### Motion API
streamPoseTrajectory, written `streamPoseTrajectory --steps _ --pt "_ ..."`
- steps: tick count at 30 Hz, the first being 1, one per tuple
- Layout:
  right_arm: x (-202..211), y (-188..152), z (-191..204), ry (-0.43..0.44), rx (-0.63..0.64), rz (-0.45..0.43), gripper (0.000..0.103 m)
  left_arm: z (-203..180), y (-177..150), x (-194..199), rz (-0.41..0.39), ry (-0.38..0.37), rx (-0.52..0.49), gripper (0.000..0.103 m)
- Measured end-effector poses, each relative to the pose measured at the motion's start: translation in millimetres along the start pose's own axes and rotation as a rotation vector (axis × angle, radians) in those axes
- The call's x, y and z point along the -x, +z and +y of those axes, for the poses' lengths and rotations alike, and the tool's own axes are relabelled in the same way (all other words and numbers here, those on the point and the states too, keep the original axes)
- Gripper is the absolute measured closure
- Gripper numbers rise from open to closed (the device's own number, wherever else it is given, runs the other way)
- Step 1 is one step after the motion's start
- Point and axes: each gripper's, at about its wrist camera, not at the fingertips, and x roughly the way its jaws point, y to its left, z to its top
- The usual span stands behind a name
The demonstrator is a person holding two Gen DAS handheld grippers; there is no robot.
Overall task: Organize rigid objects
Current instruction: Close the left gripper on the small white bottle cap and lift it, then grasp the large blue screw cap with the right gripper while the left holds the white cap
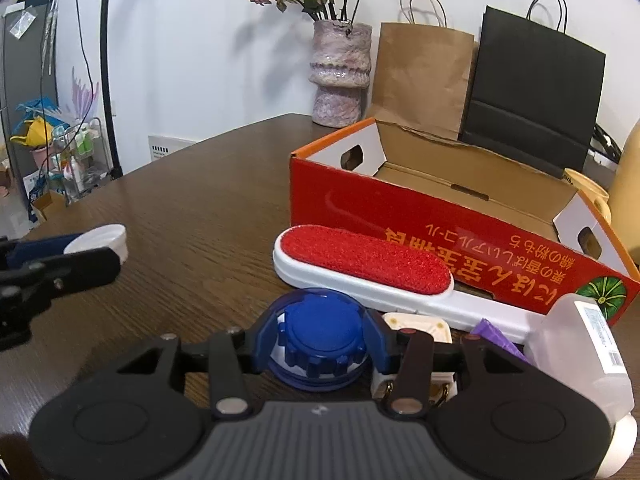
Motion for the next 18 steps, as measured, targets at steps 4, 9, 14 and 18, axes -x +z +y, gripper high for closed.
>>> streamPoseTrajectory --steps 4,9,14,18 --pt "-2.6 5.7 -1.8 0.010 0.009 0.027 0.056 -0.9 0.7 4.3 -0.007 -0.004 0.001 0.062" --pt "-3.0 10.1 -4.9 0.030 0.000 0.036 0.057 -4.3 2.4 13.3 -0.027 -0.009 -0.005 0.062" --pt "9.8 9.4 -3.1 0.047 0.006 -0.031 0.086 -3.5 2.9 21.1 -0.034 0.008 -0.013 0.062" --pt "8.0 9.7 -0.5 0.045 0.020 0.012 0.101 -2.8 4.5 25.7 -0.041 0.021 -0.012 0.062"
